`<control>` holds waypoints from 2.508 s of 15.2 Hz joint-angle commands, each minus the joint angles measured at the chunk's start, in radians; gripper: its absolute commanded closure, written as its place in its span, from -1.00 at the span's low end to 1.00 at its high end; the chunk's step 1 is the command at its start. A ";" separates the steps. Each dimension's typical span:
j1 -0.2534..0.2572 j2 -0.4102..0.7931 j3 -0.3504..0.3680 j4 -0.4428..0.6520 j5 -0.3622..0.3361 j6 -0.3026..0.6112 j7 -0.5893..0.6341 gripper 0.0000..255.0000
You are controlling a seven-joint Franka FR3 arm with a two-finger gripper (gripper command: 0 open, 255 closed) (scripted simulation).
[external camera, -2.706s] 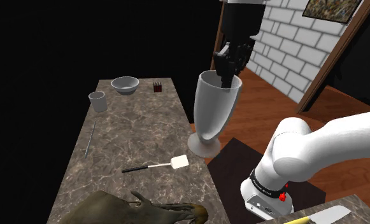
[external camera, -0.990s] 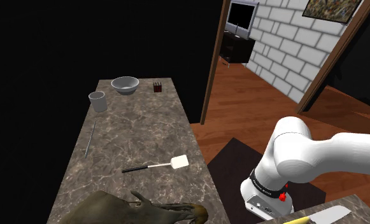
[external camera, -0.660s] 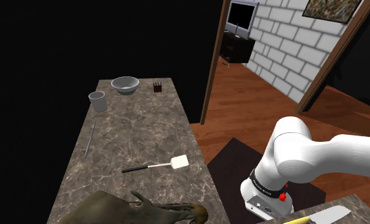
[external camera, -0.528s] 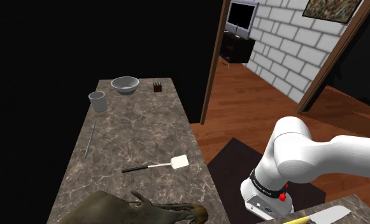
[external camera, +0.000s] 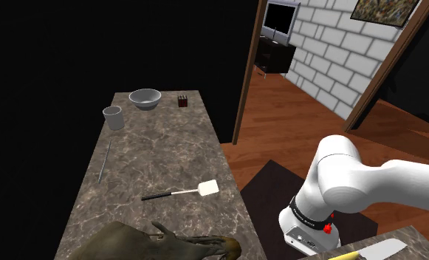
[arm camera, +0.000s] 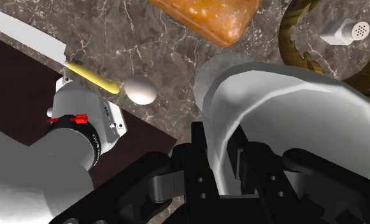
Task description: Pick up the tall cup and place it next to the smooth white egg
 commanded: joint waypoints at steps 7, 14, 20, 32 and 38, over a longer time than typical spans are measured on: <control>0.028 -0.091 0.043 -0.127 0.041 0.039 -0.017 1.00; 0.055 -0.167 0.090 -0.227 0.087 0.067 -0.025 1.00; 0.082 -0.231 0.138 -0.307 0.135 0.089 -0.027 1.00; 0.149 -0.351 0.262 -0.453 0.256 0.124 -0.019 1.00; 0.197 -0.386 0.330 -0.511 0.314 0.152 -0.003 1.00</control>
